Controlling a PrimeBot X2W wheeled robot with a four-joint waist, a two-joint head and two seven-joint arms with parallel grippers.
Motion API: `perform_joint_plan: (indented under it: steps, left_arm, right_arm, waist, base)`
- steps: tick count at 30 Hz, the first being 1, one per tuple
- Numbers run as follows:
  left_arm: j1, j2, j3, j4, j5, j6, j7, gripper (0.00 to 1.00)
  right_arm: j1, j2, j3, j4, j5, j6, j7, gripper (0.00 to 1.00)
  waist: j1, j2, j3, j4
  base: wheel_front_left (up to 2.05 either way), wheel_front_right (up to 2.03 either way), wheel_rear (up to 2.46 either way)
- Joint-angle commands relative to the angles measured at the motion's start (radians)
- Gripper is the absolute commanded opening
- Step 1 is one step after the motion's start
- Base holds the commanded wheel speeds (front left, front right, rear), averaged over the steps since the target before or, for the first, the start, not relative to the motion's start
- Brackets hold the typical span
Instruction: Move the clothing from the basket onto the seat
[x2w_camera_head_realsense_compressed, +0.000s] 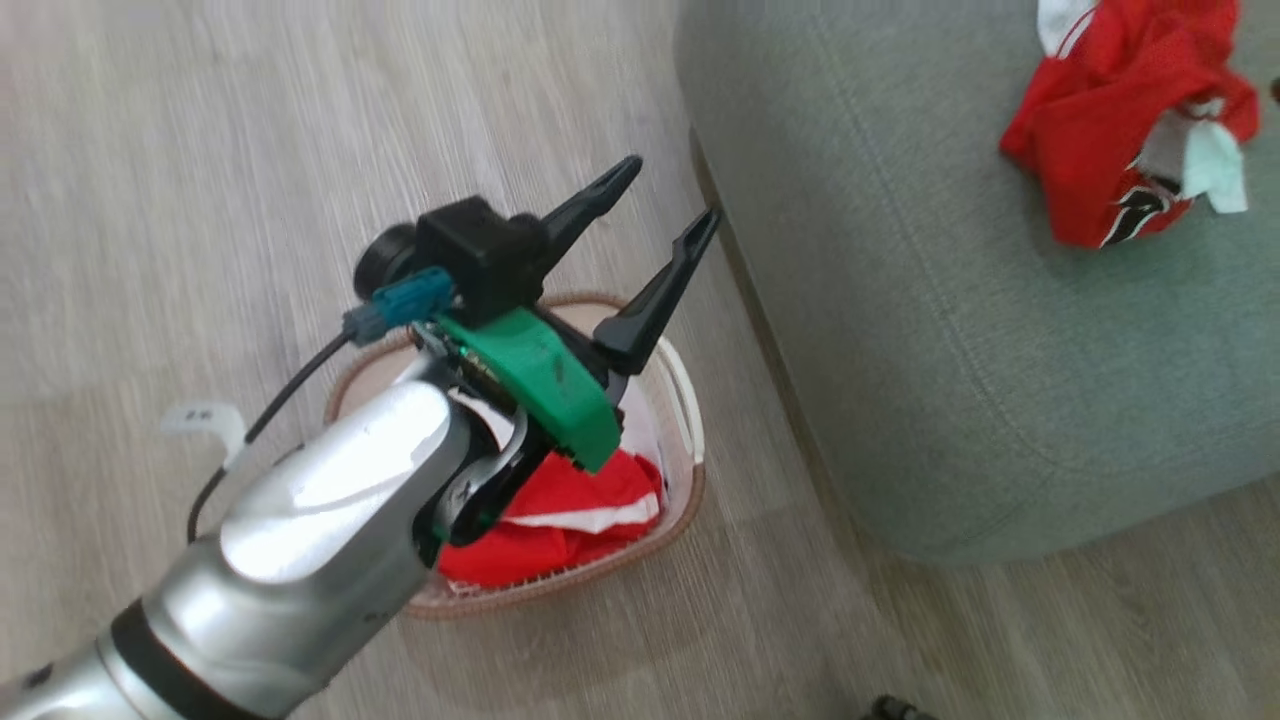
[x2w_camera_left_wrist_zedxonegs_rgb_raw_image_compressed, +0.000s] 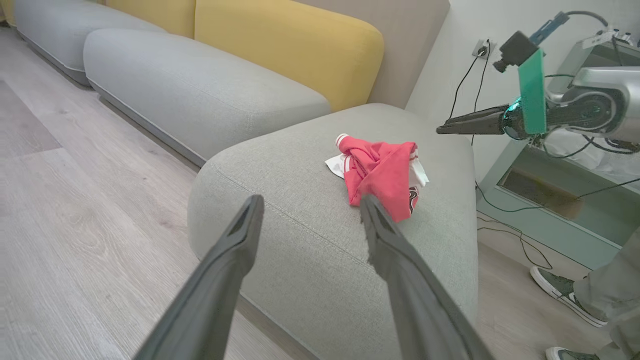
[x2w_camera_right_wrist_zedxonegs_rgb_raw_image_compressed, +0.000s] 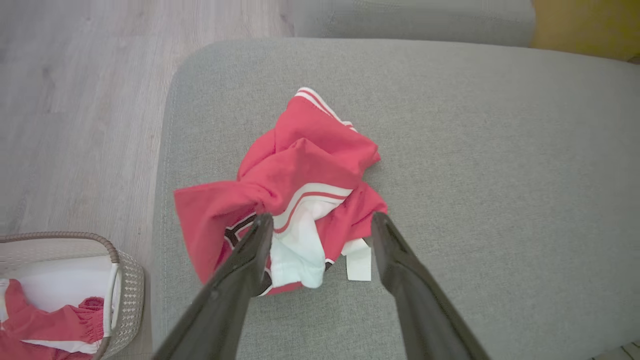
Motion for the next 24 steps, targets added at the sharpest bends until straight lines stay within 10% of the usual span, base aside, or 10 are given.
perform_joint_plan:
  steps: [1,13,24]
  left_arm:
    - [0.0,0.032,0.055,-0.032,-0.01,0.01,-0.018,1.0]
    - [0.086,0.058,0.09,-0.055,-0.045,0.049,-0.073,1.0]
    - [0.229,0.144,0.187,-0.112,-0.081,0.133,-0.134,1.0]
  right_arm:
    - [0.045,-0.063,-0.02,-0.046,0.007,0.0,-0.024,1.0]
    - [0.159,-0.122,-0.203,-0.185,-0.032,0.0,-0.203,1.0]
    - [0.438,0.023,-0.563,-0.327,-0.198,0.0,-0.313,1.0]
  waist:
    - [0.0,-0.0001,-0.059,0.001]
    - [0.0,-0.0001,-0.179,0.066]
    - [0.0,-0.0001,-0.275,0.162]
  base:
    - [0.0,0.0,0.0]
    - [0.0,0.0,0.0]
    - [0.0,0.0,0.0]
